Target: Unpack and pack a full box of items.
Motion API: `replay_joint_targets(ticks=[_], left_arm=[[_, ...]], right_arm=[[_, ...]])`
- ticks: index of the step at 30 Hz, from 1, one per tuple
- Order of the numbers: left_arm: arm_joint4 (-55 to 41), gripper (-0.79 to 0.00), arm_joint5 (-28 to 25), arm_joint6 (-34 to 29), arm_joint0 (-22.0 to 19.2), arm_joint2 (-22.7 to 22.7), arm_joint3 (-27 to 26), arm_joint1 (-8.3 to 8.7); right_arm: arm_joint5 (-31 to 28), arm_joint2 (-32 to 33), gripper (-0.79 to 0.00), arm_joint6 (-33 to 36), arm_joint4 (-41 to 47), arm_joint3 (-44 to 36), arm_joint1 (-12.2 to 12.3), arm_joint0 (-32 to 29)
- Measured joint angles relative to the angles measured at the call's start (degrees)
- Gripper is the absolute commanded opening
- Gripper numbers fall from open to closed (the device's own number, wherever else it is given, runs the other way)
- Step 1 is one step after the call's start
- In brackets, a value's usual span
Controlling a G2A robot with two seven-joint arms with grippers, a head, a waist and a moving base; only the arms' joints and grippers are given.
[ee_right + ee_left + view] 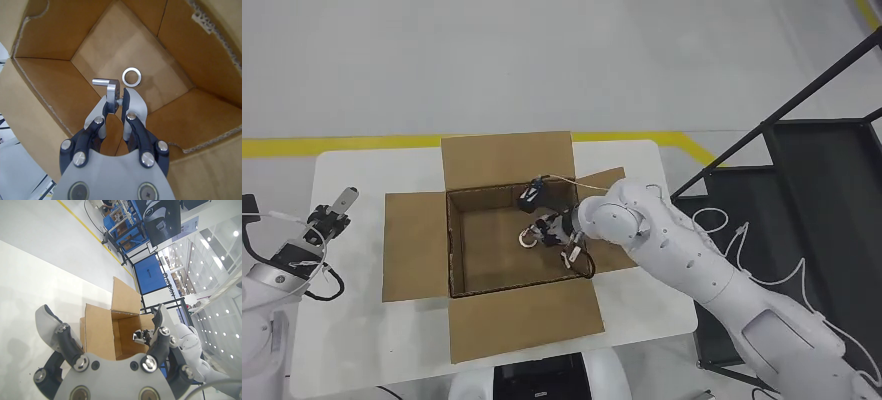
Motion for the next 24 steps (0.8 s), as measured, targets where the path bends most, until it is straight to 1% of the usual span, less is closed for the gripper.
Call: replay_joint_targets(ticks=[1, 2, 5, 9, 12, 15, 18, 20, 22, 24], left_arm=[[0.00, 0.000, 0.00, 0.00, 0.00, 0.00, 0.00, 0.00], [0.00, 0.000, 0.00, 0.00, 0.00, 0.00, 0.00, 0.00], [0.00, 0.000, 0.00, 0.00, 0.00, 0.00, 0.00, 0.00], [0.00, 0.000, 0.00, 0.00, 0.00, 0.00, 0.00, 0.00], [0.00, 0.000, 0.00, 0.00, 0.00, 0.00, 0.00, 0.00], [0.00, 0.000, 0.00, 0.00, 0.00, 0.00, 0.00, 0.00], [0.00, 0.000, 0.00, 0.00, 0.00, 0.00, 0.00, 0.00], [0.00, 0.000, 0.00, 0.00, 0.00, 0.00, 0.00, 0.00], [0.00, 0.000, 0.00, 0.00, 0.00, 0.00, 0.00, 0.00], [0.00, 0.000, 0.00, 0.00, 0.00, 0.00, 0.00, 0.00]], right_arm=[[-0.11, -0.09, -0.135, 0.03, -0.04, 0.85, -0.07, 0.05], [-0.27, -0.01, 0.000, 0.05, -0.09, 1.41, -0.06, -0.02], [-1.28, 1.06, 0.000, -0.11, 0.13, 2.09, 0.26, -0.69], [-3.51, 4.09, 0.000, -2.21, 1.38, -0.12, 1.14, -2.75], [-4.83, 7.28, 0.000, -3.55, 2.45, -2.44, 2.15, -5.36], [-6.24, 12.24, 0.000, -6.25, 6.78, -5.20, 3.29, -8.87], [-8.24, 20.45, 0.000, -11.70, 13.68, -8.69, 4.71, -13.31], [-9.55, 27.56, 0.000, -15.91, 17.70, -10.92, 5.79, -17.22], [-9.97, 34.63, 0.000, -19.01, 18.25, -12.65, 6.82, -21.30], [-9.14, 39.85, 0.000, -20.49, 17.46, -13.35, 7.49, -24.64]])
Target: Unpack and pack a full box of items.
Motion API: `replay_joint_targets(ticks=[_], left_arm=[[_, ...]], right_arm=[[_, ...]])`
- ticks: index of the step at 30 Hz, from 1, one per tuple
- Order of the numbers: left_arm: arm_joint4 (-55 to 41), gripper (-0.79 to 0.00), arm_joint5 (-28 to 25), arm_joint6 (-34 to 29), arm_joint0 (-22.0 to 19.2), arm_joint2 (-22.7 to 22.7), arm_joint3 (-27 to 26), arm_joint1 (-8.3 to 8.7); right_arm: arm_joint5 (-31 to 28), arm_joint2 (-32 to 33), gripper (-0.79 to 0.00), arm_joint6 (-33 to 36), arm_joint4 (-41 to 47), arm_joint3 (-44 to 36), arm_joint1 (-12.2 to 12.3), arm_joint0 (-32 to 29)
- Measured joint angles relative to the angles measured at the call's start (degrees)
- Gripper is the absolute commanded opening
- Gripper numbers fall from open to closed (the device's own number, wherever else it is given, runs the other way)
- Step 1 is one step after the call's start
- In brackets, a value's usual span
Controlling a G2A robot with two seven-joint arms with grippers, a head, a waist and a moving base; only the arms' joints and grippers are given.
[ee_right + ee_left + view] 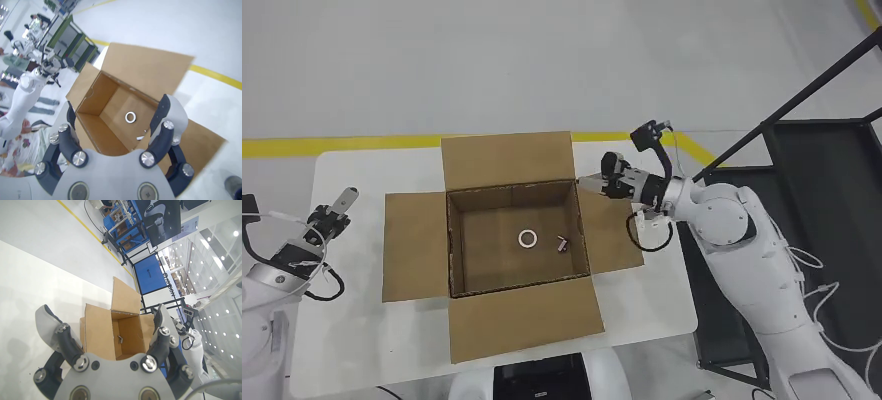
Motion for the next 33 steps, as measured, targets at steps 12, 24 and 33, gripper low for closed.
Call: replay_joint_targets(ticks=[12, 24, 33], left_arm=[[0.00, 0.000, 0.00, 0.00, 0.00, 0.00, 0.00, 0.00], [0.00, 0.000, 0.00, 0.00, 0.00, 0.00, 0.00, 0.00], [0.00, 0.000, 0.00, 0.00, 0.00, 0.00, 0.00, 0.00]], right_arm=[[6.39, 12.37, 0.000, -3.96, -15.81, 5.20, 1.74, -7.20], [4.83, 7.72, 0.000, -2.25, -23.83, 17.65, 1.77, -4.59], [3.28, 2.83, 0.000, -2.26, -25.26, 25.17, 1.16, -1.24]])
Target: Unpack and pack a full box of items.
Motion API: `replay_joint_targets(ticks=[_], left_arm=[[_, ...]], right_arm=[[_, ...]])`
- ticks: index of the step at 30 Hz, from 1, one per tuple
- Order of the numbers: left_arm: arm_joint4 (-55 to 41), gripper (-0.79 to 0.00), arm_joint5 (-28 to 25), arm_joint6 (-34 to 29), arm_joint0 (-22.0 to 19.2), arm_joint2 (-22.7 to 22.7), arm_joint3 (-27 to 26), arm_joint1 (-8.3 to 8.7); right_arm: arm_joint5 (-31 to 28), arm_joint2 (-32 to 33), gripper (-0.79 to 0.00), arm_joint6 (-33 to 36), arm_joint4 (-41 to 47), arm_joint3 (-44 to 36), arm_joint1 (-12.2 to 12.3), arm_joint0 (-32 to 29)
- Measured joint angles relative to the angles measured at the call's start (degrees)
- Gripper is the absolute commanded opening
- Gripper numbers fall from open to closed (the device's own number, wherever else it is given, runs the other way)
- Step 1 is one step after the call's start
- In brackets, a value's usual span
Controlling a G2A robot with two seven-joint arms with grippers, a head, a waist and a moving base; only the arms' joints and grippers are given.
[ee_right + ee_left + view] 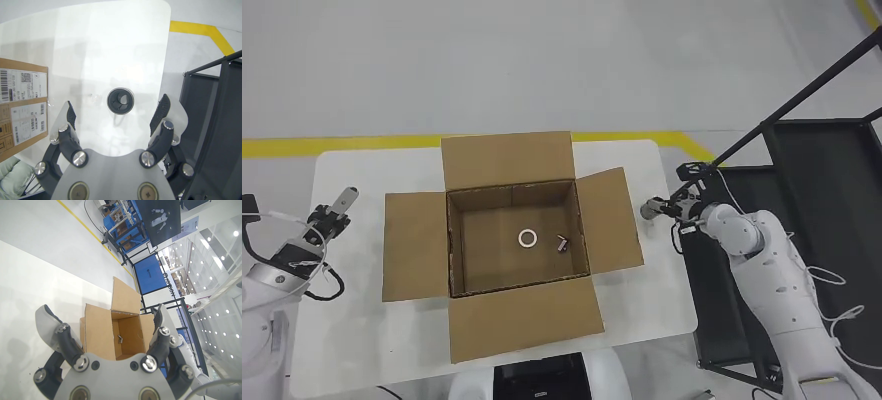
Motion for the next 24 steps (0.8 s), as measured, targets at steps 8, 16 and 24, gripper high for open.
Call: replay_joint_targets(ticks=[8, 16, 24], left_arm=[[0.00, 0.000, 0.00, 0.00, 0.00, 0.00, 0.00, 0.00], [0.00, 0.000, 0.00, 0.00, 0.00, 0.00, 0.00, 0.00], [0.00, 0.000, 0.00, 0.00, 0.00, 0.00, 0.00, 0.00]], right_arm=[[-1.26, -5.23, 0.000, -1.51, -1.09, 8.27, -1.05, 5.49], [-2.45, -9.18, 0.000, -1.46, -1.98, 14.15, -1.99, 10.32], [-2.04, -10.56, -0.785, -0.70, -3.13, 15.16, -2.21, 10.63]])
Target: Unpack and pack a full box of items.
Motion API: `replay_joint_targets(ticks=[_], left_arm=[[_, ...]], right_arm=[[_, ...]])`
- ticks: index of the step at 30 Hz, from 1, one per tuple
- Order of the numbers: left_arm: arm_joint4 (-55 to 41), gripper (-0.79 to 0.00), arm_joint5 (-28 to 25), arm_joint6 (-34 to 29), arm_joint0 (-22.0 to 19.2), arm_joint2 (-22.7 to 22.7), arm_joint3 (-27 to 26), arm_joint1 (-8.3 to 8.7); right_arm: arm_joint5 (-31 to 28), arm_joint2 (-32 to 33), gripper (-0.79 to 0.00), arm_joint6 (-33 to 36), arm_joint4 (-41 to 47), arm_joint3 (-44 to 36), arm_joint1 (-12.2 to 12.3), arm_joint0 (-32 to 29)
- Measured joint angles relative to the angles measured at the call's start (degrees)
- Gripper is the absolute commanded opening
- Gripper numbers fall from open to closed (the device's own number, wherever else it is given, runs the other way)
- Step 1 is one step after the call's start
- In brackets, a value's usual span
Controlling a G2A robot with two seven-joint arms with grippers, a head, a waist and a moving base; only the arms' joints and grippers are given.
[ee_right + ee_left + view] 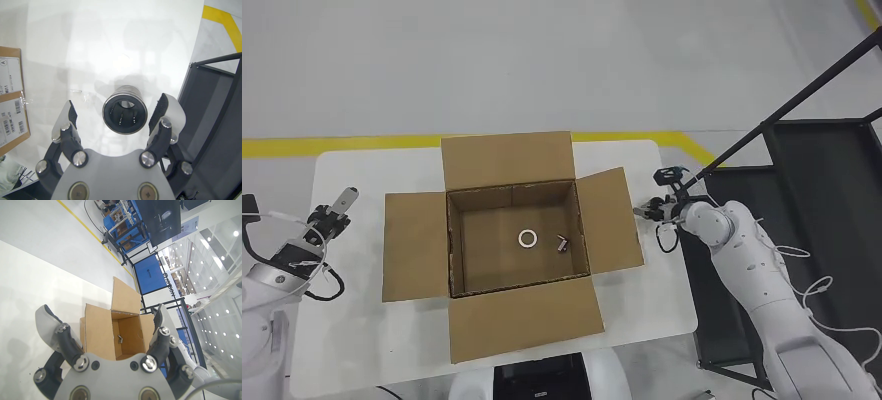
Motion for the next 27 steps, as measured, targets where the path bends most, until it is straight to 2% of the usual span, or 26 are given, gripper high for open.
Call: replay_joint_targets(ticks=[18, 23, 27], left_arm=[[0.00, 0.000, 0.00, 0.00, 0.00, 0.00, 0.00, 0.00], [0.00, 0.000, 0.00, 0.00, 0.00, 0.00, 0.00, 0.00], [0.00, 0.000, 0.00, 0.00, 0.00, 0.00, 0.00, 0.00]], right_arm=[[0.58, 0.38, -0.785, 0.68, -0.35, -1.30, 0.17, -0.04], [0.89, 3.07, -0.785, 2.26, 0.32, -6.93, 0.92, -1.81], [1.95, 7.33, -0.785, 5.23, 1.00, -15.62, 1.97, -5.03]])
